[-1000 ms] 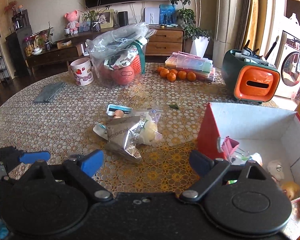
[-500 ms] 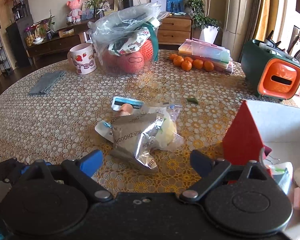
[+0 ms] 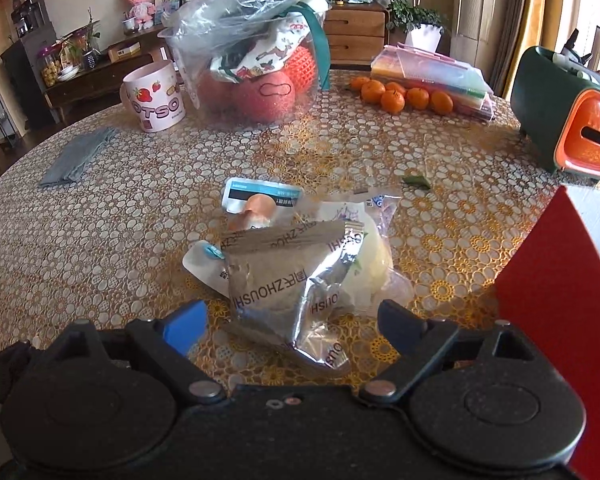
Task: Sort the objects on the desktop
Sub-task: 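Close the left tool on the black parts bag while the right tool grips the foil bag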
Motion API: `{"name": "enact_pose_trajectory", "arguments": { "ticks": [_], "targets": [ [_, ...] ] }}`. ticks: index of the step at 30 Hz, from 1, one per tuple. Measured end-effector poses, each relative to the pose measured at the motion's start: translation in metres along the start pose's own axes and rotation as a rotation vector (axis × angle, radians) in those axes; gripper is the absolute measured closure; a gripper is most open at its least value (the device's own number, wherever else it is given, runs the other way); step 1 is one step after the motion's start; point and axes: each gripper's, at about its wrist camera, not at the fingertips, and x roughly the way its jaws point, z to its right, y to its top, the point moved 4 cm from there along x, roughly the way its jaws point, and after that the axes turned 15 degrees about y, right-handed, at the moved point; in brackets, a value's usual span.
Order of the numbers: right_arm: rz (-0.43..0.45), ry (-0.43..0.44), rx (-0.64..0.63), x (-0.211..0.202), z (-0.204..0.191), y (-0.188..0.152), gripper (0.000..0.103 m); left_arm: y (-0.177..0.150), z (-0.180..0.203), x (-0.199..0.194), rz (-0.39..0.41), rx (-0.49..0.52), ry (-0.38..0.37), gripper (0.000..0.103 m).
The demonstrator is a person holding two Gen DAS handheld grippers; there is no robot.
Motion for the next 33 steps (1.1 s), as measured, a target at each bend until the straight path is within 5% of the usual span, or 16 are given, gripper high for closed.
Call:
{"name": "enact_pose_trajectory", "arguments": {
  "ticks": [7, 16, 20, 26, 33],
  "targets": [
    [-0.011, -0.002, 0.033, 0.014, 0.004, 0.000, 0.019, -0.002, 0.002, 0.003, 0.008, 0.014, 0.014, 0.004],
    [-0.015, -0.004, 0.045, 0.021, 0.006, -0.001, 0.029, -0.002, -0.002, -0.001, 0.020, 0.009, 0.056, 0.024],
    [-0.014, 0.001, 0.037, 0.021, 0.003, 0.000, 0.040, -0.001, -0.002, -0.003, 0.027, 0.013, 0.076, 0.046],
    [-0.014, 0.004, 0.040, 0.019, 0.001, -0.002, 0.047, -0.001, -0.005, -0.004, 0.028, 0.006, 0.085, 0.061],
    [-0.007, 0.013, 0.034, 0.006, -0.001, -0.008, 0.052, -0.002, -0.004, -0.006, 0.041, 0.004, 0.092, 0.065]
  ]
}}
